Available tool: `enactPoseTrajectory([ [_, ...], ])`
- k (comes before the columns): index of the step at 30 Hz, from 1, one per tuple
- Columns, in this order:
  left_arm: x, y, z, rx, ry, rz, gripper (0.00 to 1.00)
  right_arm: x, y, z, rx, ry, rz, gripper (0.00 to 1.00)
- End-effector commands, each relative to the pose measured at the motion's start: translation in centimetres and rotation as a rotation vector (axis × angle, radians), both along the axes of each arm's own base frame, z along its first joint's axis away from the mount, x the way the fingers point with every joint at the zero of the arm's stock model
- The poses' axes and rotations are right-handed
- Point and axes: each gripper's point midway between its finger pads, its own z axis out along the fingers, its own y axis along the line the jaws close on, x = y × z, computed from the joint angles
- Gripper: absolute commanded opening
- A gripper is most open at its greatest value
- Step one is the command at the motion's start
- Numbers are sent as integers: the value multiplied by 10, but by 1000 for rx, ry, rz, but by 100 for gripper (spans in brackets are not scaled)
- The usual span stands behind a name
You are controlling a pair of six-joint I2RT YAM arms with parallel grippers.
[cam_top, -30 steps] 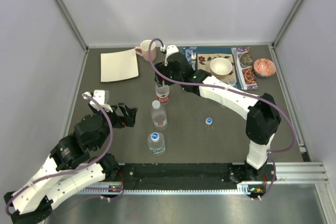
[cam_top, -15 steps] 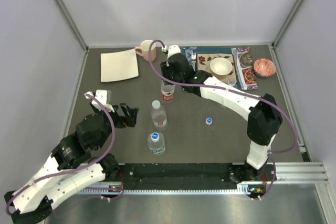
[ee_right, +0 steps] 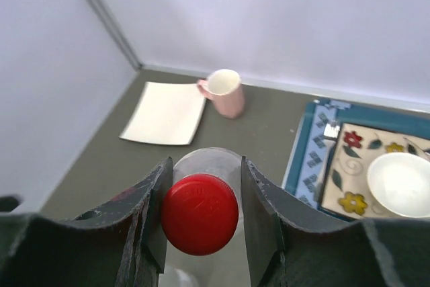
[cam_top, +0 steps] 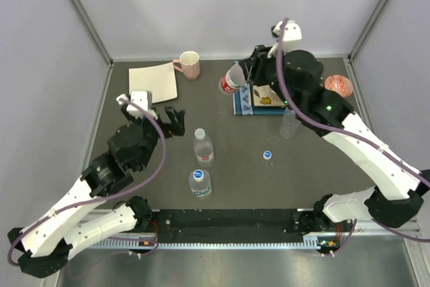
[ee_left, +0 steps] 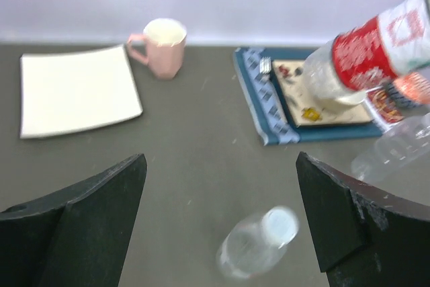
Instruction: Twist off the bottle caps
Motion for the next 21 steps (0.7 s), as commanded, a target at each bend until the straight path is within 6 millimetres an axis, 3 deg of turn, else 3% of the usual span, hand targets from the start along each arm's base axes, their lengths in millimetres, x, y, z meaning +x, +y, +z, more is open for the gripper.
enactPoseTrajectory([
  [1, 20, -45, 77, -112, -119, -158, 99, -34, 0, 3, 49, 73, 126, 0],
  [2, 14, -65, 87, -143, -120, -283, 99, -40, 0, 5, 73, 84, 141, 0],
  [5, 18, -82, 127, -341, -153, -432, 99, -58, -7, 9, 125, 127, 211, 0],
  [8, 3, -107, 151, -454, -172, -752, 99, -73, -17, 14, 190, 173, 286, 0],
  [9, -11, -116, 150, -440, -161, -899, 99, -79, -19, 16, 214, 188, 340, 0],
  [10, -11, -126, 143, -438, -124, -986, 99, -83, -22, 19, 245, 203, 365, 0],
  [11, -20, -131, 150, -447, -138, -1068, 99, -92, -25, 25, 264, 197, 399, 0],
  [12, -39, -138, 142, -414, -114, -1209, 99, -103, -23, 30, 280, 195, 462, 0],
  [18, -52, -151, 111, -398, -60, -1314, 99, -134, -19, 58, 354, 167, 641, 0],
  [21, -65, -161, 103, -347, -58, -1345, 99, -133, -16, 60, 359, 157, 653, 0],
])
